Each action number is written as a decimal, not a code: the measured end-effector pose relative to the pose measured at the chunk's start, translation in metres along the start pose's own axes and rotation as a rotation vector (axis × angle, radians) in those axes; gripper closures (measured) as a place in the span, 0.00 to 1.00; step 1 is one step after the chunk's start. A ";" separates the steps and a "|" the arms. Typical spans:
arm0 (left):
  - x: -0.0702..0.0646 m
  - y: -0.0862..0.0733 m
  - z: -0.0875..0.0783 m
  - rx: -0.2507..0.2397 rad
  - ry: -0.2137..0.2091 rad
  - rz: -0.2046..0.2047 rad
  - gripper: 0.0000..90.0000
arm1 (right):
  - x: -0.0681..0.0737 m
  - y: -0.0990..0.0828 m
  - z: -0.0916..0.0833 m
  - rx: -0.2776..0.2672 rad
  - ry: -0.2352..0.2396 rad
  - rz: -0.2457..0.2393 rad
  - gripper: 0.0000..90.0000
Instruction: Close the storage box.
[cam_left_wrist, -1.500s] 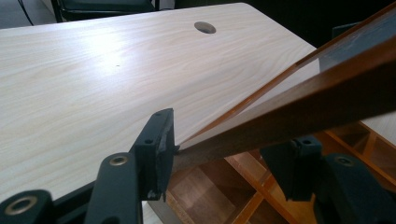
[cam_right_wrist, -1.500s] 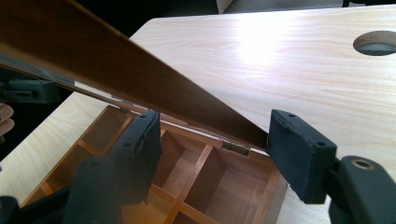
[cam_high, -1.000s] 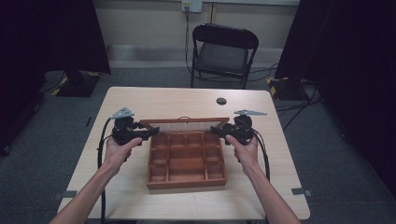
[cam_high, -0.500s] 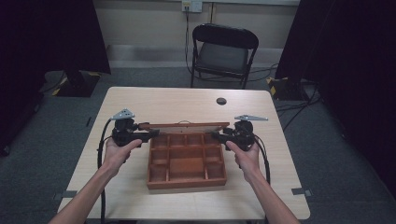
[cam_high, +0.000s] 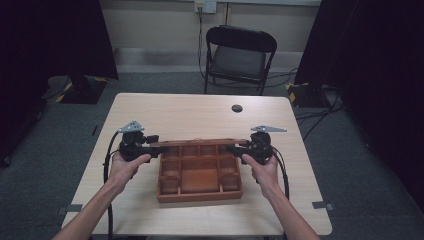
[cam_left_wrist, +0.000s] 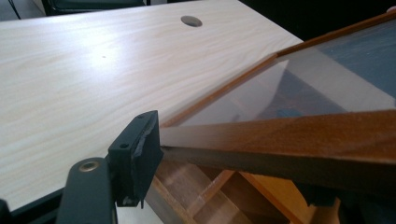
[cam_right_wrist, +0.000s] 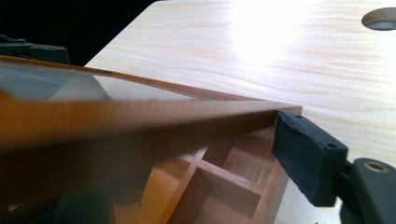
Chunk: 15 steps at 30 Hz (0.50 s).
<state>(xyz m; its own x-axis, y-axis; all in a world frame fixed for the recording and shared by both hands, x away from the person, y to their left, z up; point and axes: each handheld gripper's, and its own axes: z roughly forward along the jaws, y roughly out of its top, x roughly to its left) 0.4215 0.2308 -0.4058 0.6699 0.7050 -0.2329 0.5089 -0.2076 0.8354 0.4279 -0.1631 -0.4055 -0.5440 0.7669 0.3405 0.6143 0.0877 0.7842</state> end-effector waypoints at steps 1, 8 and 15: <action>-0.001 -0.002 0.000 0.000 0.005 -0.001 0.35 | 0.001 -0.001 0.000 0.002 -0.003 -0.002 0.33; -0.001 -0.006 0.000 0.012 0.001 -0.022 0.30 | 0.005 -0.004 -0.002 0.009 -0.019 -0.045 0.34; 0.004 -0.011 -0.006 0.006 0.007 -0.022 0.29 | 0.013 -0.007 0.000 0.024 -0.018 -0.053 0.30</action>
<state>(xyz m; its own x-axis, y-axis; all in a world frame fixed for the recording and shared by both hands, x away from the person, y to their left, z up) 0.4159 0.2397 -0.4128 0.6546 0.7143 -0.2475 0.5266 -0.1959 0.8272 0.4167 -0.1543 -0.4066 -0.5663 0.7718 0.2890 0.5983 0.1438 0.7883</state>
